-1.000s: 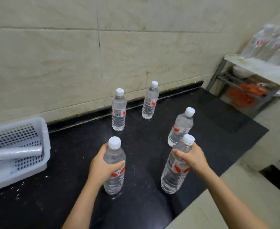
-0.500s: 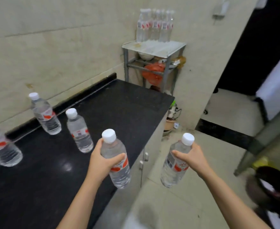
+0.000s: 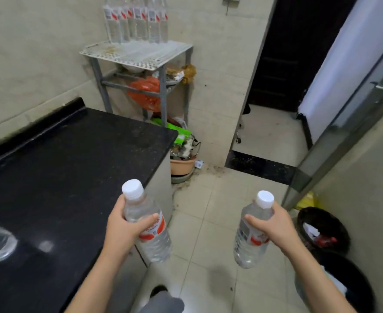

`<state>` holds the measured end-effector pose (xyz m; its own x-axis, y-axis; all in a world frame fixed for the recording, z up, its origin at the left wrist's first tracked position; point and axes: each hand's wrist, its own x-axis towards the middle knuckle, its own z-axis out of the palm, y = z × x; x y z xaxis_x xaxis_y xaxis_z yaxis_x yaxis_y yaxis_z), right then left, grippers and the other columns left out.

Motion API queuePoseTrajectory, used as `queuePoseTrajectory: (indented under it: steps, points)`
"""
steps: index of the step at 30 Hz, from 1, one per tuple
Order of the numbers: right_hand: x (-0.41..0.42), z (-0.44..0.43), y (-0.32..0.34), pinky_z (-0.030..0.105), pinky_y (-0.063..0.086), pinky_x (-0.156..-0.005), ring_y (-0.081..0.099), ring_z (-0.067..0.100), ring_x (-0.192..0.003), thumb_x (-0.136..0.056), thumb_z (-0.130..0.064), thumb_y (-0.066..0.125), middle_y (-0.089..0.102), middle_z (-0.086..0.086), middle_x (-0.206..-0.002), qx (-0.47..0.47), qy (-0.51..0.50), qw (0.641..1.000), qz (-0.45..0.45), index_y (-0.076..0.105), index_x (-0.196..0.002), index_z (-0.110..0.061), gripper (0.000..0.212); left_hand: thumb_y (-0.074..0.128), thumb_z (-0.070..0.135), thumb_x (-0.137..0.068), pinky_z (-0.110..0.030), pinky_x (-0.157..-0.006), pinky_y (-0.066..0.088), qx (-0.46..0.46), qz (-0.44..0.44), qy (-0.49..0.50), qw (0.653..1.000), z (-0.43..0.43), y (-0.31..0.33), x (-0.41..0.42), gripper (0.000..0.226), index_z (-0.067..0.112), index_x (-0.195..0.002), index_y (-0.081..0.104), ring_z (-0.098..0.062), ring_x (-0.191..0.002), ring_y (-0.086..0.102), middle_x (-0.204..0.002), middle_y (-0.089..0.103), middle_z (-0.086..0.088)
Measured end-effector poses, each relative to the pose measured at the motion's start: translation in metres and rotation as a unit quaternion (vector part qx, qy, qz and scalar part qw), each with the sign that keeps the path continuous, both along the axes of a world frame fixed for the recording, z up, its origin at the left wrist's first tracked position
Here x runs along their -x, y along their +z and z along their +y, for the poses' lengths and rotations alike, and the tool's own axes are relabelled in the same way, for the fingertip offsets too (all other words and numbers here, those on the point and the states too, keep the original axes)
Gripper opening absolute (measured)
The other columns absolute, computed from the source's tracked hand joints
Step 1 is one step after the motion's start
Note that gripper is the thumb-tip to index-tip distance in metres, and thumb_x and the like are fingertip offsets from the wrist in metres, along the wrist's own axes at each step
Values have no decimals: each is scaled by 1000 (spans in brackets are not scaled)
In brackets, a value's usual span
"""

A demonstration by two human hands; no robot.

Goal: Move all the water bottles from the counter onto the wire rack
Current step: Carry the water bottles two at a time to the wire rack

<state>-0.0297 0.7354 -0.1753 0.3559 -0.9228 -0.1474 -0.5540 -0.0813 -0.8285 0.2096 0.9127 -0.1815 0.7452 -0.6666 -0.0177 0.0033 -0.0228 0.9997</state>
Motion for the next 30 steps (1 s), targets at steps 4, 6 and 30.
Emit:
queuePoseTrajectory:
  steps: [4, 6, 30]
  points:
    - [-26, -45, -6, 36, 49, -82, 59, 20, -83, -68, -14, 78, 62, 1, -84, -17, 9, 1000, 7, 55, -92, -19, 33, 79, 20, -48, -30, -66, 52, -3, 0, 21, 1000, -44, -8, -27, 47, 31, -87, 57, -17, -80, 65, -88, 66, 0]
    - [-43, -73, -8, 40, 51, -86, 62, 22, -86, -68, -15, 78, 63, 1, -86, -28, 20, 999, 7, 55, -93, -19, 34, 78, 7, -58, -41, -74, 53, -5, -2, 39, 999, -71, -18, -43, 44, 30, -88, 56, -23, -83, 64, -89, 65, -2]
    - [-197, -449, 42, 38, 52, -82, 64, 21, -84, -66, -14, 80, 65, -6, -83, 25, 56, 996, -63, 53, -81, -30, 34, 76, 22, -39, -31, -71, 50, 81, -34, 40, 995, -456, 41, -186, 53, 33, -87, 56, -16, -80, 63, -88, 65, 3]
